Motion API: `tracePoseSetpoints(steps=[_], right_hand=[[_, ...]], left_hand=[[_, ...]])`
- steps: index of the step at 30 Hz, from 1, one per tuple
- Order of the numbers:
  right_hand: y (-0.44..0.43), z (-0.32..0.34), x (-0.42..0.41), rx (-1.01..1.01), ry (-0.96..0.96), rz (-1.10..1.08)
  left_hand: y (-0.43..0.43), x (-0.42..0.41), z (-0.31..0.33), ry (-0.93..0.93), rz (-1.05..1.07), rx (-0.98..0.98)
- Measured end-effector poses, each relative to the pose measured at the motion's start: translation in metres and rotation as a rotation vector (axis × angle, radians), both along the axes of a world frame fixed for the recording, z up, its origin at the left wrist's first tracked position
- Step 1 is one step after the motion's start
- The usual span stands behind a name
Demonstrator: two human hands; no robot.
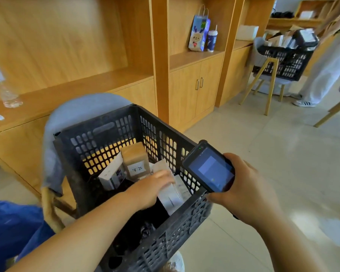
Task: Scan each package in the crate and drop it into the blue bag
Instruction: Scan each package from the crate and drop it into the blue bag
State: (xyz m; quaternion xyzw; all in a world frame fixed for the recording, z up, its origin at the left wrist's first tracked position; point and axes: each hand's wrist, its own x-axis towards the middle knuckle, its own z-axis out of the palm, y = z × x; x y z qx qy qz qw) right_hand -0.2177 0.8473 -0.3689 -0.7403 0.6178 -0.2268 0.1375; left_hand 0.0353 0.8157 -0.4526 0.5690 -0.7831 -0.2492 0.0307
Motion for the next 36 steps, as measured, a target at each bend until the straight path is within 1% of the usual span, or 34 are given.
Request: tracePoseSetpoints(steps=[2,4,5,7,9,11,14,16,19,22,24,26,29,32,36], right_hand=[[-0.005,-0.004,-0.005,0.001,0.015,-0.012],[-0.008,-0.007,-0.01,0.009,0.008,-0.019],[-0.009,-0.009,-0.011,0.013,0.001,-0.022],[-0.01,-0.011,-0.013,0.025,-0.017,-0.026],[-0.01,-0.012,-0.014,0.029,-0.019,-0.024],[-0.009,-0.013,-0.015,0.032,-0.018,-0.02],[-0.006,-0.012,-0.016,0.044,-0.008,-0.024],[-0.003,-0.011,-0.016,0.048,0.005,-0.029],[0.002,-0.007,-0.015,0.053,-0.002,-0.033],[0.009,-0.001,-0.012,0.058,0.009,-0.037],[0.015,0.004,-0.01,0.064,0.022,-0.039],[0.023,0.009,-0.006,0.068,0.036,-0.033],[0.036,0.019,0.0,0.067,0.058,-0.017],[0.048,0.029,0.008,0.064,0.075,0.012],[0.061,0.041,0.017,0.026,0.095,0.047]], left_hand=[[-0.004,-0.008,-0.009,-0.026,-0.028,0.196],[-0.007,-0.013,-0.013,0.027,0.059,0.298],[-0.009,-0.015,-0.015,0.054,0.104,0.294],[-0.013,-0.02,-0.017,0.063,0.188,0.22],[-0.016,-0.024,-0.019,0.017,0.268,0.134],[-0.019,-0.027,-0.022,-0.044,0.352,0.108],[-0.023,-0.025,-0.025,-0.03,0.534,0.209],[-0.025,-0.02,-0.023,0.005,0.616,0.275],[-0.019,-0.008,-0.012,0.078,0.709,0.299],[-0.01,0.007,0.0,0.184,0.755,0.224],[0.0,0.015,0.01,0.303,0.797,0.145],[0.013,0.022,0.022,0.45,0.823,0.037],[0.035,0.033,0.041,0.574,0.83,-0.148],[0.059,0.041,0.056,0.621,0.827,-0.277],[0.088,0.044,0.072,0.603,0.808,-0.413]])
